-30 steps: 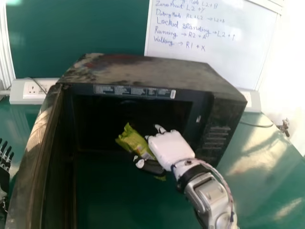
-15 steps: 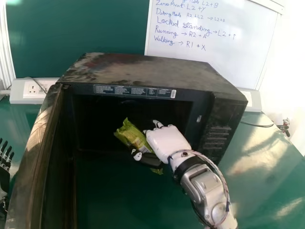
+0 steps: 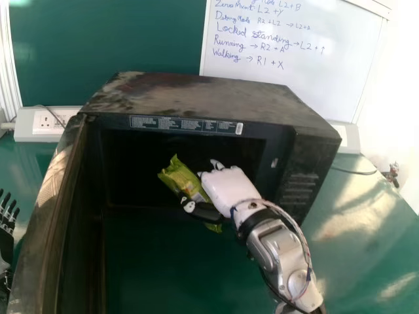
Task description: Put biscuit inside oven
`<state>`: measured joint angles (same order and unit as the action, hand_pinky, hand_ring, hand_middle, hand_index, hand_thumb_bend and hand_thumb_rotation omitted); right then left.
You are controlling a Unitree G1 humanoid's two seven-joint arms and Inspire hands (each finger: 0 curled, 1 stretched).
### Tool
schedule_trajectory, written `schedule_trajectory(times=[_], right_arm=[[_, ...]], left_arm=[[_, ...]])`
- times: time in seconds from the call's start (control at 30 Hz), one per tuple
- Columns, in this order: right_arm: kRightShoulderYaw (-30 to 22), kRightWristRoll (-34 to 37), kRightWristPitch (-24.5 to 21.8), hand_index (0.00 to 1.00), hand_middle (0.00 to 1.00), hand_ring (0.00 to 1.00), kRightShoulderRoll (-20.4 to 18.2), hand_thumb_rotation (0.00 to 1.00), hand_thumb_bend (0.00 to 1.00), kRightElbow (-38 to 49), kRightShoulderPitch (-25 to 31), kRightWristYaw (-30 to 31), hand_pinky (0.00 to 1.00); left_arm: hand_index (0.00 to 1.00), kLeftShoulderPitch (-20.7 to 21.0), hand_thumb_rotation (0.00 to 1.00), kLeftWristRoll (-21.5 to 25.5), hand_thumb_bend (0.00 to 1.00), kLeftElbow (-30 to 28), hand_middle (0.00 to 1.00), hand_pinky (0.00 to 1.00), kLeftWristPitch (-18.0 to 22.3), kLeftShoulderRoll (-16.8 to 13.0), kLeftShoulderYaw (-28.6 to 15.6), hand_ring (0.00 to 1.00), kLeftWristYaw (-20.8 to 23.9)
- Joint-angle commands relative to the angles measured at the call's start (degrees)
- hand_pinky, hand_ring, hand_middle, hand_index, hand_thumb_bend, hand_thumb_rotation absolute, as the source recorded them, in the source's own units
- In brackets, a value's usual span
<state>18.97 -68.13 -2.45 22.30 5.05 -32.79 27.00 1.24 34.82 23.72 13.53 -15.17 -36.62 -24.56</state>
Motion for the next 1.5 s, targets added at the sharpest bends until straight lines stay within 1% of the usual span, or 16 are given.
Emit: schedule_trajectory(times=[0.0,0.23,0.3,0.37,0.53,0.7,0.83,0.9,0.97,1.07,1.13,1.2,1.27,1.47], right_arm=[[0.52,0.7,-0.54,0.49,0.47,0.3,-0.64,0.0,0.53,-1.18,-2.51,-1.84,0.19],[1.98,0.88,-1.37,0.49,0.47,0.25,-1.29,0.0,0.53,-4.69,-5.57,-3.32,0.15],[2.46,0.75,-1.63,0.49,0.47,0.28,-1.49,0.0,0.53,-5.52,-6.37,-3.84,0.17],[2.62,1.34,-1.8,0.49,0.47,0.28,-1.98,0.0,0.53,-6.94,-7.14,-4.6,0.17],[4.16,1.94,-1.13,0.49,0.47,0.2,-2.41,0.0,0.53,-12.4,-9.94,-7.23,0.11],[5.37,2.84,-2.75,0.49,0.47,0.25,-3.43,0.0,0.53,-15.92,-12.16,-6.86,0.15],[6.34,3.36,-3.21,0.49,0.47,0.21,-4.07,0.0,0.53,-18.69,-13.72,-7.77,0.12],[6.63,3.76,-2.98,0.49,0.47,0.23,-4.29,0.0,0.53,-19.72,-14.15,-8.81,0.13],[7.04,4.15,-2.67,0.49,0.48,0.3,-4.53,0.0,0.53,-21.18,-14.73,-10.18,0.18],[7.74,5.03,-1.54,0.49,0.48,0.33,-4.72,0.0,0.53,-24.17,-15.86,-12.72,0.21],[8.15,5.8,-0.93,0.52,0.43,0.36,-4.91,0.0,0.52,-26.12,-16.56,-14.34,0.23],[8.59,6.34,-0.29,0.53,0.42,0.38,-5.07,0.0,0.52,-27.93,-17.09,-16.14,0.25],[9.11,6.58,0.03,0.54,0.46,0.37,-5.16,0.0,0.51,-29.25,-17.55,-17.38,0.28],[10.1,7.37,0.18,0.52,0.48,0.4,-5.65,0.0,0.52,-32.81,-19.03,-20.01,0.3]], left_arm=[[0.97,-1.43,0.0,-0.02,0.23,2.31,0.94,0.99,0.22,3.0,0.88,0.92,-0.22],[0.98,-1.81,0.0,-0.32,0.22,1.37,0.94,0.99,0.25,3.24,1.04,0.92,0.24],[0.97,-1.81,0.0,-0.34,0.22,1.33,0.94,0.99,0.26,3.24,1.05,0.92,0.25],[0.97,-1.85,0.0,-0.5,0.22,1.32,0.94,0.99,0.29,3.21,1.12,0.93,0.34],[0.97,-1.85,0.0,-0.56,0.21,1.73,0.94,0.99,0.7,3.08,1.13,0.92,-0.19],[0.97,-2.14,0.0,-0.57,0.22,0.99,0.94,0.99,0.29,3.28,1.18,0.92,0.33],[0.98,-1.95,0.0,-0.5,0.22,1.62,0.94,1.0,0.49,3.13,1.03,0.92,-0.04],[0.98,-1.97,0.0,-0.57,0.22,1.61,0.94,1.0,0.46,3.08,1.04,0.92,0.0],[0.98,-1.93,0.0,-0.78,0.22,1.74,0.94,1.0,0.56,3.03,1.06,0.92,0.15],[0.99,-1.72,0.0,-0.41,0.22,2.18,0.94,1.0,0.61,3.01,0.89,0.92,-0.43],[0.98,-1.7,0.0,-0.44,0.22,2.23,0.94,1.0,0.63,3.0,0.9,0.91,-0.48],[0.98,-1.64,0.0,-0.38,0.22,2.43,0.94,1.0,0.69,2.95,0.86,0.92,-0.75],[0.98,-1.59,0.0,-0.43,0.22,2.64,0.94,1.0,0.9,2.94,0.83,0.92,-0.95],[0.97,-1.58,0.0,-0.51,0.22,2.46,0.94,1.0,0.86,3.09,0.79,0.92,-0.81]])
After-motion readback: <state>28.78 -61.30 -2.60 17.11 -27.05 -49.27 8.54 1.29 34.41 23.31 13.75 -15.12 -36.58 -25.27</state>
